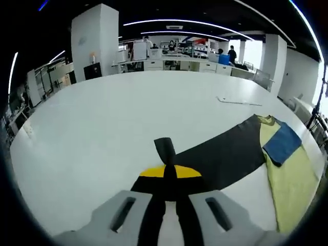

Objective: Fold the garment on the visible template until the final outline fits inside the template.

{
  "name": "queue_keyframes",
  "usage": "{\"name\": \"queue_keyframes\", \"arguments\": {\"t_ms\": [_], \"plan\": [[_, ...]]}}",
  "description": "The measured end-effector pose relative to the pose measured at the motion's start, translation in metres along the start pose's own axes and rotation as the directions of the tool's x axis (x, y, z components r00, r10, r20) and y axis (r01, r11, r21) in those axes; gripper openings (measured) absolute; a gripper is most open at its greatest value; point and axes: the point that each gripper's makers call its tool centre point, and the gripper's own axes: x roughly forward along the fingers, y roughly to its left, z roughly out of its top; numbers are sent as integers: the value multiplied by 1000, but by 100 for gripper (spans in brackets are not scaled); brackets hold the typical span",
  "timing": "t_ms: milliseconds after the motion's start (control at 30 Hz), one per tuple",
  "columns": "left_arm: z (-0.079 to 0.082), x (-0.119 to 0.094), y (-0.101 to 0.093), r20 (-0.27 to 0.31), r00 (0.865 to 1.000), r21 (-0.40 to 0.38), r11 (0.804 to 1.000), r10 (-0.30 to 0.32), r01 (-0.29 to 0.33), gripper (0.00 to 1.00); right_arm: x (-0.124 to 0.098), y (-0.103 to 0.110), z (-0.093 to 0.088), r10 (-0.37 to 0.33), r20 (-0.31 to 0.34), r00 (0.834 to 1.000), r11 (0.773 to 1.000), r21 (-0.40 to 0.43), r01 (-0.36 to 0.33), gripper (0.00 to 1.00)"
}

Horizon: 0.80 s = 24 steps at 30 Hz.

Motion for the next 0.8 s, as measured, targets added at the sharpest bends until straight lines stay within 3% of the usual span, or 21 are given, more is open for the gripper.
{"name": "queue_keyframes", "arguments": {"t_ms": [367,533,800], "plan": [[35,1,-58,50,993,48,993,-106,104,1,-3,1,-2,7,13,1000,1000,-20,-7,94],[52,3,-98,63,982,69,982,-179,174,1,-3,2,-2,12,24,1000,1000,-23,-12,96],[72,4,-139,84,967,81,968,-242,236,1,-5,1,-2,11,44,999,1000,-29,-10,99]]}}
